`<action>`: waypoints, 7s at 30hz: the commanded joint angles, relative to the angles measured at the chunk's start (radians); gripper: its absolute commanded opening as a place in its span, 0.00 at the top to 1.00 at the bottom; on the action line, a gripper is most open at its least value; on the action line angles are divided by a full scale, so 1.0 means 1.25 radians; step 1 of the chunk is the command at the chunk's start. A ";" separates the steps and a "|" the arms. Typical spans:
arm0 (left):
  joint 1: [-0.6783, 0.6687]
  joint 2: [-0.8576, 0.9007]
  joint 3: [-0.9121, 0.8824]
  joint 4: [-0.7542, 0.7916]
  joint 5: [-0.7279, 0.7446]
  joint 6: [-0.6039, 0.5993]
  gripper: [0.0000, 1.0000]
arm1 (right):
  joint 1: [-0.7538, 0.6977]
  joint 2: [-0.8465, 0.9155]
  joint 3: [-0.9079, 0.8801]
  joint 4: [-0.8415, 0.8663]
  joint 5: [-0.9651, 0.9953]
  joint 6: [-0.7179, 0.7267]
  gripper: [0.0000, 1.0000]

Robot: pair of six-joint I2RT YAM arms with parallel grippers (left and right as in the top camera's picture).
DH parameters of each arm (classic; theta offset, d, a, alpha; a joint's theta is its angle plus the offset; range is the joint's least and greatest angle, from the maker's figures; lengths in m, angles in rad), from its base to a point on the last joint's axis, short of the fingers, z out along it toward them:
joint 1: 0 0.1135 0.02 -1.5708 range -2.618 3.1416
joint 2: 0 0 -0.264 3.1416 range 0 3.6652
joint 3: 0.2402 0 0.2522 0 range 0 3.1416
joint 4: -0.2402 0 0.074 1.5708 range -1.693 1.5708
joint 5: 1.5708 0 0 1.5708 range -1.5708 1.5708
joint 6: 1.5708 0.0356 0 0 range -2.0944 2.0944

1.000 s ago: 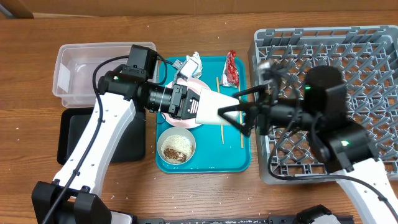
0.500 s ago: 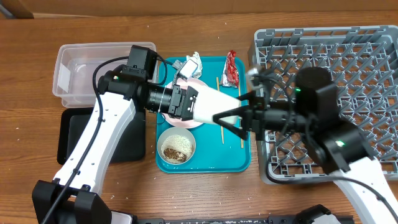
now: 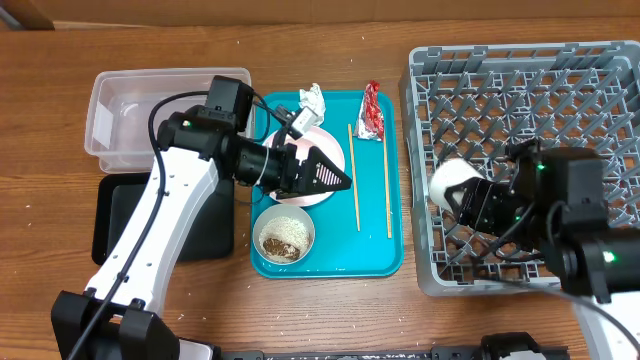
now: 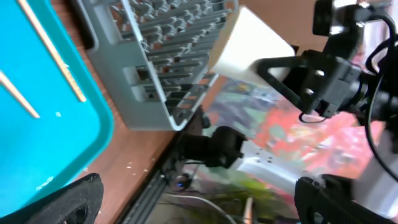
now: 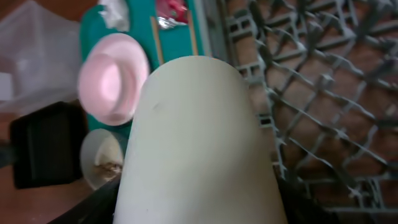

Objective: Sort waste into correct bins and load items into the dishwasher
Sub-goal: 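Hand the white cup from the left gripper to the right gripper, then place the white cup into the dish rack with the right gripper, then grasp the rice bowl rim with the left gripper and lift, then tip the rice bowl over the black tray to dump the food, then set the emptied bowl back on the teal tray with the left gripper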

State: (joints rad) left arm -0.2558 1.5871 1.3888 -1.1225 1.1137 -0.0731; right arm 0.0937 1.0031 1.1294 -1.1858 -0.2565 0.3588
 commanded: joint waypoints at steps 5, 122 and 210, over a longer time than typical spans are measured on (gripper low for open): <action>-0.034 -0.005 0.133 -0.048 -0.152 0.011 0.02 | 0.007 0.143 0.013 -0.104 0.122 0.076 0.46; 0.505 -0.144 -0.276 0.045 0.073 0.236 0.96 | 0.184 0.043 0.108 0.153 0.169 0.139 0.04; -0.273 0.063 -0.159 0.144 -0.837 -0.341 0.96 | 0.184 0.043 0.108 0.114 0.169 0.138 0.00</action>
State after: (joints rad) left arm -0.5678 1.6215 1.2018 -0.9546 0.2272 -0.3721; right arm 0.3279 1.0595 1.2457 -1.0443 -0.0586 0.5243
